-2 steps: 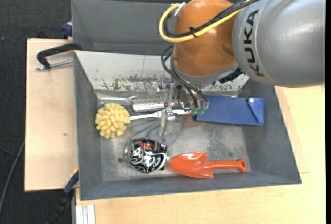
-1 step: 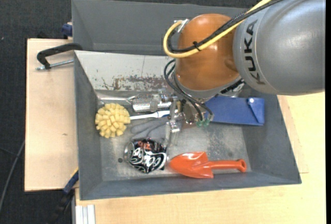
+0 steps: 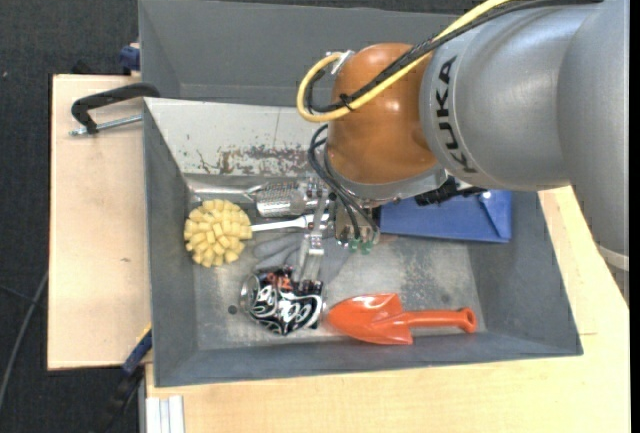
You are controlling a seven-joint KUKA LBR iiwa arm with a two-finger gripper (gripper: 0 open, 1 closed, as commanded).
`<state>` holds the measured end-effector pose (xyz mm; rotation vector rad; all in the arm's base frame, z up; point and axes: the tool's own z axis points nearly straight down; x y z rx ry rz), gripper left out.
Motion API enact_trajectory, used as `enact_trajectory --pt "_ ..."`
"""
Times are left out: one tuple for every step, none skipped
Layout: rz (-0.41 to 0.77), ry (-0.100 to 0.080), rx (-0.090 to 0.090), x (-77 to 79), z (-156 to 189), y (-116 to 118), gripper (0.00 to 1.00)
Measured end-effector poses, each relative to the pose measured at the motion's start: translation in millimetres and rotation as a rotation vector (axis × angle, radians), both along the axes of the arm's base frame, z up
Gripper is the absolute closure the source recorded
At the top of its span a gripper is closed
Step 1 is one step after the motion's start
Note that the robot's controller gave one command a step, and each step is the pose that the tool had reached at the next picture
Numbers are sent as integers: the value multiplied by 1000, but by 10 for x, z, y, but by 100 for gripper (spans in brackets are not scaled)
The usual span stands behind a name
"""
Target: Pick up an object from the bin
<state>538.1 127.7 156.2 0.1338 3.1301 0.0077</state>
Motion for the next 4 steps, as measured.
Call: enact_trajectory --pt "25 17 -1 -177 67 -231 0" --pt "-38 -3 1 -50 155 -548 0" --pt "-154 -5 1 -38 53 -636 0" --pt "-232 11 3 -153 -277 -587 0"
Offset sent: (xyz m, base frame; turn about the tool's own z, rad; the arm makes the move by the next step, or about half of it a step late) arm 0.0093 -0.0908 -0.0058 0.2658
